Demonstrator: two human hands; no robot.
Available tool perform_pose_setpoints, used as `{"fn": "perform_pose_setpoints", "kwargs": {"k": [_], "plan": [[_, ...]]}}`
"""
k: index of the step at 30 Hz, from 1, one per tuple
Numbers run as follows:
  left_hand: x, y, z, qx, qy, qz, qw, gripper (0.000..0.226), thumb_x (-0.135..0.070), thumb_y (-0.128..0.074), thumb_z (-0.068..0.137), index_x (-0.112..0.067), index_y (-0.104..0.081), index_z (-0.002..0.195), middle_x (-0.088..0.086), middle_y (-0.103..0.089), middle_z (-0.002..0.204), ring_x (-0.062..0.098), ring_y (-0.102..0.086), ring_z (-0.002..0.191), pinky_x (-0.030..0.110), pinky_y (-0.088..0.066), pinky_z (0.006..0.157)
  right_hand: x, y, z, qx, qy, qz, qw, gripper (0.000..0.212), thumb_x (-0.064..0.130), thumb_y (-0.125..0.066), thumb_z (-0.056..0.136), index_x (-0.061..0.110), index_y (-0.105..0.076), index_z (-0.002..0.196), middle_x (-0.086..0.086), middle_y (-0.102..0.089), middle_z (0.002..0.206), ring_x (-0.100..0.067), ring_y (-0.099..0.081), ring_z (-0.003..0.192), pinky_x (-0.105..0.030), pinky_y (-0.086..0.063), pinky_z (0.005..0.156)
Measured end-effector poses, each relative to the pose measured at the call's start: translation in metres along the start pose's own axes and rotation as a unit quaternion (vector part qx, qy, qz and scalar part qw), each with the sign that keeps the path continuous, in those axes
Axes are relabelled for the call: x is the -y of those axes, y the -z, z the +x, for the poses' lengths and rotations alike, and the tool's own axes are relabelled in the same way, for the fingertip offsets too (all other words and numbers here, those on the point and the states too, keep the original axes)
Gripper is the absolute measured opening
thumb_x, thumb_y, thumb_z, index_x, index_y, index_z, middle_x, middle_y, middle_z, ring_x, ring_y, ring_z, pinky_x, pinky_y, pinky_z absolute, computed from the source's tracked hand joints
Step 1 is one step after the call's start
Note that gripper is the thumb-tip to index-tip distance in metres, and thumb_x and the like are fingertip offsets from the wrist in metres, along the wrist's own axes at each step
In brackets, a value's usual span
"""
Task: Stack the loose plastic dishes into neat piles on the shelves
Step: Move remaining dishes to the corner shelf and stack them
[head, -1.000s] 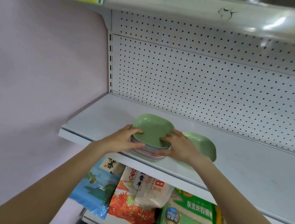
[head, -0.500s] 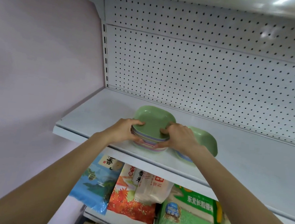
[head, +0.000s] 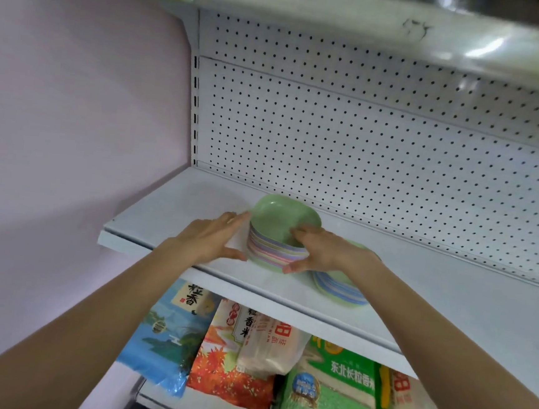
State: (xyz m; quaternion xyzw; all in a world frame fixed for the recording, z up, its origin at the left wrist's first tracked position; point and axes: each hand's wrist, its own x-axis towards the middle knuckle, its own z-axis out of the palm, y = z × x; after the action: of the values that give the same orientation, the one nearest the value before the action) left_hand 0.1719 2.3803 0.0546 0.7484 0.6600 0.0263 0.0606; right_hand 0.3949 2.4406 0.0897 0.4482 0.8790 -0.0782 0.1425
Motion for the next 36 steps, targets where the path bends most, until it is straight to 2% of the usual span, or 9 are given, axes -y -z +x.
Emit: {"fn": "perform_pose_setpoints", "kwargs": {"k": [2,3,7,10,14,19,25,30,36], "plan": [[0.009,0.018,-0.024,0.014,0.009,0.019,1.0,0.087,-0.061,-0.049,0.085,-0.026,-0.003,0.15,0.001,-0.017,0.156,0.024,-0.043,0.129,0.039,-0.044,0.095,0.024,0.015,-0.011,0.017,0.02,0.001,1.0,0.098,0.059,-0.062,0.078,0.014,-0.012,0.15,-0.005,-0.012,0.158,-0.024,-0.017,0.144,-0.036,-0.02,0.116],[0.013,0.028,-0.039,0.02,0.014,0.029,0.999,0.085,-0.06,-0.049,0.086,-0.025,-0.004,0.15,0.001,-0.017,0.156,0.022,-0.039,0.132,0.038,-0.042,0.098,0.039,0.023,-0.015,0.015,0.038,-0.005,0.999,0.099,0.058,-0.062,0.079,0.015,-0.009,0.15,-0.005,-0.009,0.159,-0.023,-0.014,0.145,-0.035,-0.017,0.117],[0.036,0.051,-0.131,0.018,0.037,0.063,0.997,0.081,-0.059,-0.044,0.089,-0.024,-0.004,0.15,-0.001,-0.016,0.157,0.019,-0.03,0.138,0.036,-0.034,0.103,0.127,0.042,-0.04,0.001,0.12,-0.049,0.992,0.103,0.062,-0.06,0.078,0.015,-0.003,0.151,-0.003,-0.006,0.159,-0.02,-0.012,0.146,-0.037,-0.017,0.118],[0.062,0.053,-0.23,0.023,0.08,0.094,0.992,0.078,-0.057,-0.043,0.09,-0.023,-0.005,0.15,-0.002,-0.018,0.156,0.019,-0.031,0.137,0.035,-0.035,0.102,0.213,0.032,-0.076,0.004,0.19,-0.057,0.98,0.099,0.057,-0.061,0.08,0.015,-0.006,0.15,-0.003,-0.013,0.158,-0.019,-0.018,0.144,-0.035,-0.021,0.116],[0.088,0.034,-0.396,0.062,0.141,0.121,0.981,0.078,-0.056,-0.044,0.09,-0.025,-0.006,0.15,-0.002,-0.02,0.154,0.019,-0.03,0.137,0.035,-0.037,0.101,0.334,-0.02,-0.133,0.038,0.275,-0.122,0.953,0.103,0.058,-0.06,0.08,0.018,0.003,0.151,-0.004,-0.006,0.159,-0.018,-0.012,0.145,-0.035,-0.015,0.118],[0.097,-0.005,-0.628,0.138,0.213,0.195,0.947,0.081,-0.058,-0.046,0.087,-0.017,-0.015,0.149,0.008,-0.031,0.149,0.027,-0.037,0.133,0.039,-0.038,0.103,0.499,-0.107,-0.22,0.069,0.398,-0.149,0.903,0.103,0.061,-0.061,0.078,0.023,0.002,0.15,0.001,-0.007,0.159,-0.018,-0.015,0.145,-0.039,-0.019,0.117],[0.065,-0.01,-0.887,0.157,0.384,0.167,0.895,0.075,-0.057,-0.049,0.085,-0.024,-0.023,0.148,0.002,-0.034,0.15,0.023,-0.038,0.134,0.035,-0.032,0.109,0.695,-0.161,-0.343,0.053,0.574,-0.21,0.79,0.104,0.059,-0.064,0.076,0.017,-0.005,0.15,-0.005,-0.019,0.157,-0.023,-0.028,0.14,-0.035,-0.03,0.111],[0.012,0.004,-1.062,0.158,0.535,0.17,0.812,0.079,-0.061,-0.048,0.083,-0.019,-0.025,0.146,0.006,-0.043,0.141,0.025,-0.047,0.126,0.038,-0.04,0.102,0.836,-0.173,-0.461,-0.015,0.708,-0.269,0.653,0.105,0.053,-0.064,0.079,0.014,0.004,0.15,-0.007,-0.012,0.158,-0.023,-0.024,0.142,-0.036,-0.028,0.113],[-0.075,0.013,-1.213,0.097,0.691,0.131,0.704,0.077,-0.06,-0.047,0.085,-0.021,-0.023,0.147,0.004,-0.043,0.142,0.026,-0.046,0.127,0.04,-0.04,0.102,0.948,-0.185,-0.604,-0.037,0.806,-0.275,0.523,0.101,0.055,-0.058,0.083,0.018,0.009,0.15,-0.003,-0.007,0.159,-0.022,-0.02,0.143,-0.037,-0.026,0.112]]}}
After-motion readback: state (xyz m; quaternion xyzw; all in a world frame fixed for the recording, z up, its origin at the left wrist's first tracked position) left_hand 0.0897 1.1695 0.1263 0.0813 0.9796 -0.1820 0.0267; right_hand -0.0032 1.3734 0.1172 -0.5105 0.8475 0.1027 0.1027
